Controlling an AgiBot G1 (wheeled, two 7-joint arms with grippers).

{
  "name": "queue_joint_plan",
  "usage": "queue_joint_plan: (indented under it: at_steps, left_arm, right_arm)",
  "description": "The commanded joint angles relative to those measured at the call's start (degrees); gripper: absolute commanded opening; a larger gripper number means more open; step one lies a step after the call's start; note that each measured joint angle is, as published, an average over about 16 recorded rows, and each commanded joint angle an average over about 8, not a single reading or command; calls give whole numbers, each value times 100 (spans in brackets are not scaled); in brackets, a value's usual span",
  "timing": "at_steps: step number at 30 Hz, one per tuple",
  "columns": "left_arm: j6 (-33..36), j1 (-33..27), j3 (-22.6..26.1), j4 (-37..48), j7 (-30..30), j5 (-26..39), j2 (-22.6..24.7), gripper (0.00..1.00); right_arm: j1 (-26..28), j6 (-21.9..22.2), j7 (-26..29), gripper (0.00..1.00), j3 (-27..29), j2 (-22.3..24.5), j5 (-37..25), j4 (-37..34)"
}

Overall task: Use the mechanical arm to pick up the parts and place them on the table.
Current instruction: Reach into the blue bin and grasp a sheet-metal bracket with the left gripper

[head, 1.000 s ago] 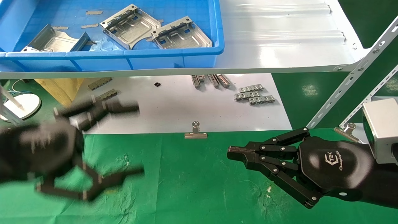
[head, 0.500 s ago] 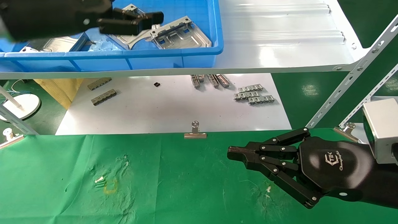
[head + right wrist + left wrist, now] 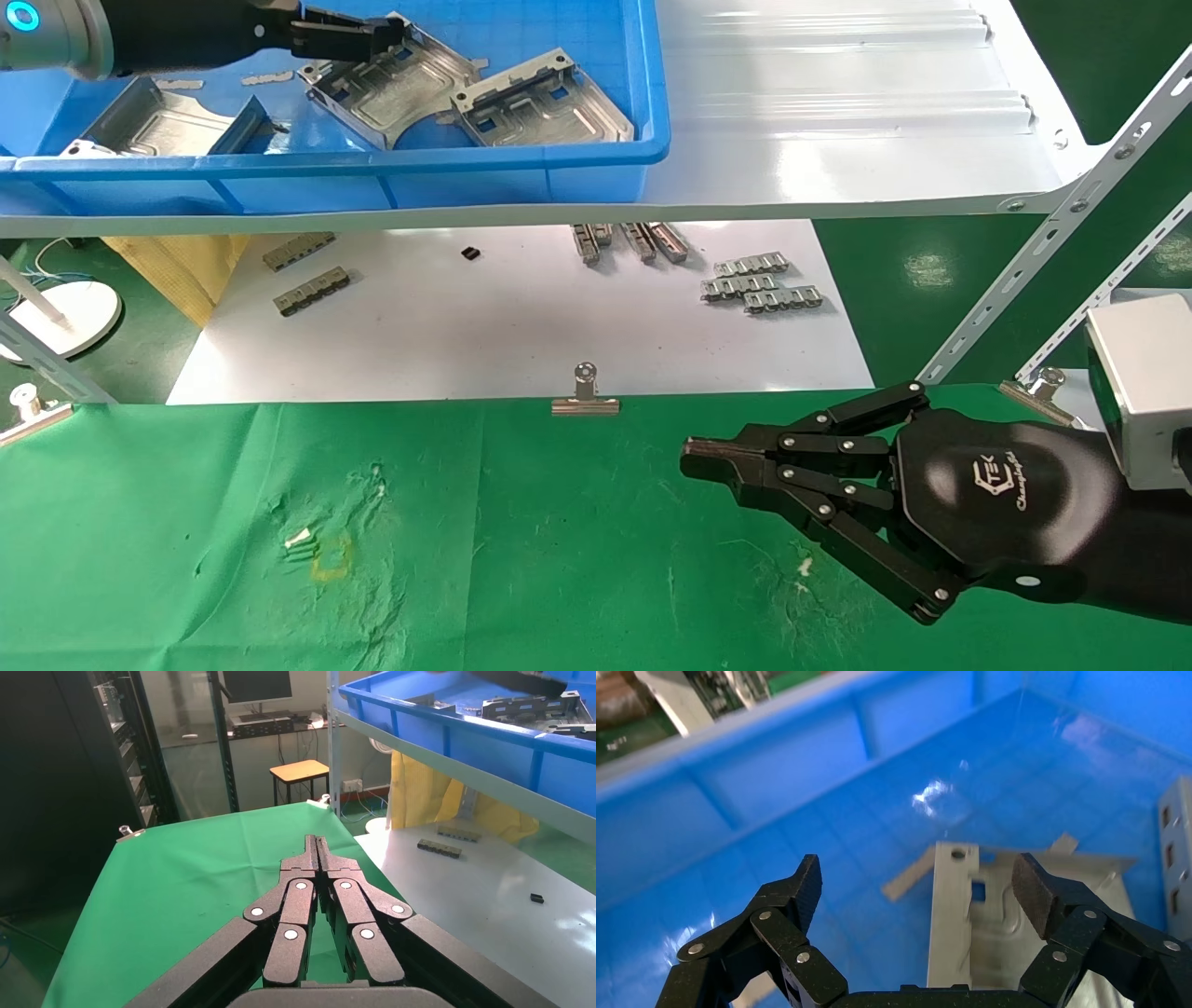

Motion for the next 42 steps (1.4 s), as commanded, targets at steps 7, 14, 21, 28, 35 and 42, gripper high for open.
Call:
queue_joint_plan:
  at_steps: [7,14,21,28,35,42]
  left_arm:
    - [148,-238,107,455,53,156,111,0]
    - [534,-337,176,607,103,244,95,0]
    - [701,-395,207,689,175,286,53,0]
    - [679,-415,223,751,268,311,-6,0]
    - [561,-407,182,762,397,255,-40,0]
    - [602,-425,9,700,588,5,-141,0]
  right_arm:
    - [0,0,0,100,0,0,0,0]
    - [0,0,0,100,0,0,0,0]
    - [0,0,0,100,0,0,0,0]
    - [0,0,0,100,0,0,0,0]
    - [0,0,0,100,0,0,0,0]
    - [0,0,0,100,0,0,0,0]
